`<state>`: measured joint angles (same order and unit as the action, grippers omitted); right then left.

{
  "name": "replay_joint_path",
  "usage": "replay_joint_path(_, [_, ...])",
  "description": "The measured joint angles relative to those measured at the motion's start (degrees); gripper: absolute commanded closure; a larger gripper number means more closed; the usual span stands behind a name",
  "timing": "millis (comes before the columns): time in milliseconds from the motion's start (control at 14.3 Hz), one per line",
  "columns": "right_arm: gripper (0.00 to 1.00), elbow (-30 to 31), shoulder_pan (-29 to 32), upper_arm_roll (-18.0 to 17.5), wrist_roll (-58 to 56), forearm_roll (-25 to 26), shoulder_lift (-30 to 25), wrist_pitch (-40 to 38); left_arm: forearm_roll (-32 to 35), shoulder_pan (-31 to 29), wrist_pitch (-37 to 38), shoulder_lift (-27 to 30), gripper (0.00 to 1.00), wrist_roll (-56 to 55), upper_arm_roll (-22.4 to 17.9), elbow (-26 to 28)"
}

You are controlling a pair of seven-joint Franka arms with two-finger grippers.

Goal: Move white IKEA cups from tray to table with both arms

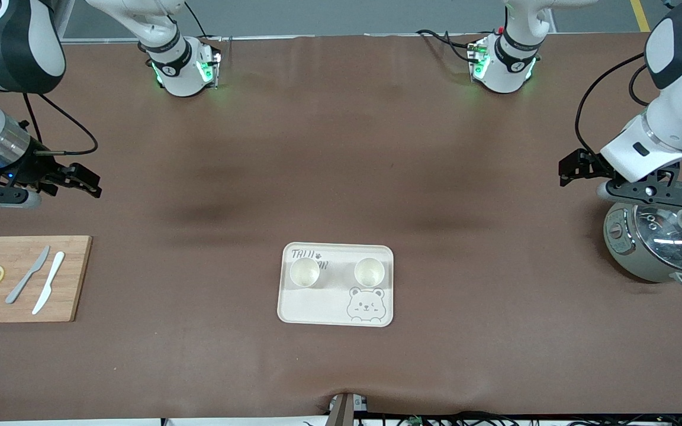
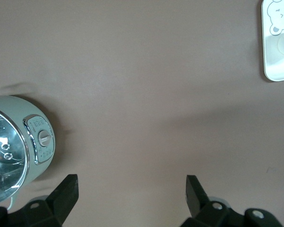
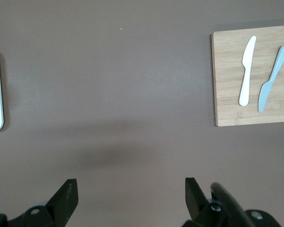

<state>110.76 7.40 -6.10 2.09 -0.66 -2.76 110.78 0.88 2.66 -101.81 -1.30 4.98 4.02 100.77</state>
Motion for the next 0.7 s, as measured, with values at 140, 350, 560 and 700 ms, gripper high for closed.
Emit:
replay_joint_path(140, [0.0,0.02,0.0,0.0,0.0,0.0,0.0,0.0,0.0,0.0,-0.12,0.0,0.0,0.0,0.0,0.0])
replay_joint_path(350, [0.0,0.03,0.0,0.0,0.0,0.0,0.0,0.02,0.0,-0.01,-0.32,-0.02,0.0,0.0,0.0,-0.04])
replay_joint_path(560, [0.0,0.03,0.0,0.0,0.0,0.0,0.0,0.04,0.0,-0.01,-0.59,-0.66,0.0,-0.12,0.0,-0.65])
replay_joint_path(700, [0.0,0.03,0.0,0.0,0.0,0.0,0.0,0.04,0.0,0.12,-0.98,-1.63,0.0,-0.15,0.0,-1.82])
